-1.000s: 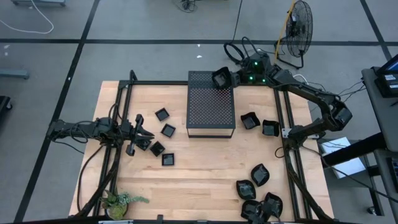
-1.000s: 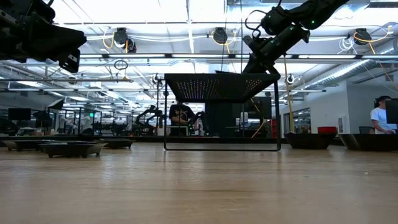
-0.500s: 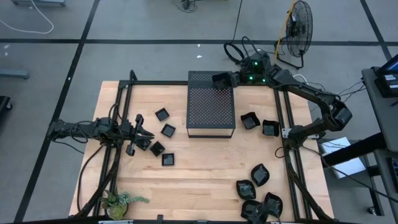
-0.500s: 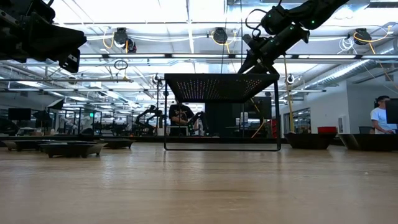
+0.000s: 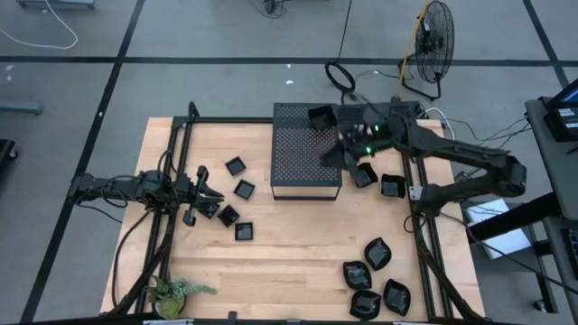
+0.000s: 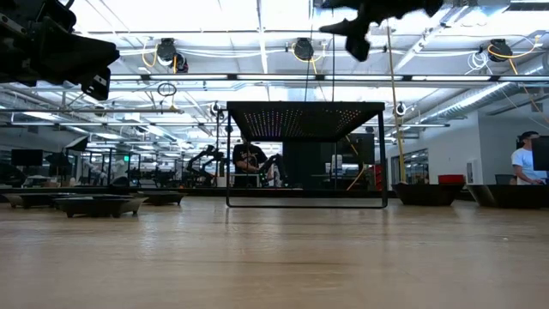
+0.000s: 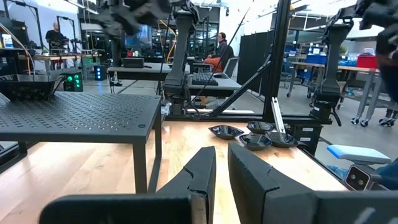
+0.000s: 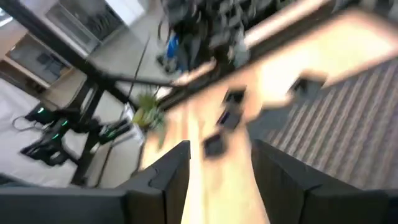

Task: Pick & Place Mini shaped plates
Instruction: Stack the distorted square plate on top of the distorted square plate on the shelf

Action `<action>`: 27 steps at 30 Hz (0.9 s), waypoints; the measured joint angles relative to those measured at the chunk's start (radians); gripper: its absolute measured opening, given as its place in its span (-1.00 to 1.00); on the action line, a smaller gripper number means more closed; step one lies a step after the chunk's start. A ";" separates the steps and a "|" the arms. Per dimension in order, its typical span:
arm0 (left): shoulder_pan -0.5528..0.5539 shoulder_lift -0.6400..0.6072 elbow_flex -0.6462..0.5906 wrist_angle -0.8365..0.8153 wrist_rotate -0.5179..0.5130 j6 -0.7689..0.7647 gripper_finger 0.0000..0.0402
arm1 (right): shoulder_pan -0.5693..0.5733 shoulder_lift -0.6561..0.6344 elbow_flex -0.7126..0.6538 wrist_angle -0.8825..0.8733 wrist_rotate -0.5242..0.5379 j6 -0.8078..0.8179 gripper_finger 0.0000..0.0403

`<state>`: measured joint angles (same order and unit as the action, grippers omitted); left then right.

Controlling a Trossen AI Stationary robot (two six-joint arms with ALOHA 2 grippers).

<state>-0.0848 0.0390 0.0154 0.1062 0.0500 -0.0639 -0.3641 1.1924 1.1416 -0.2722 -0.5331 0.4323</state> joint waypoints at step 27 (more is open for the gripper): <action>0.000 0.000 0.000 0.000 0.000 0.000 -0.77 | 0.196 -0.184 -0.288 -0.830 0.728 0.446 -0.32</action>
<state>-0.0846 0.0391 0.0154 0.1066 0.0499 -0.0639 -0.1685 1.0081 0.8535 -1.1025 0.1945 0.8783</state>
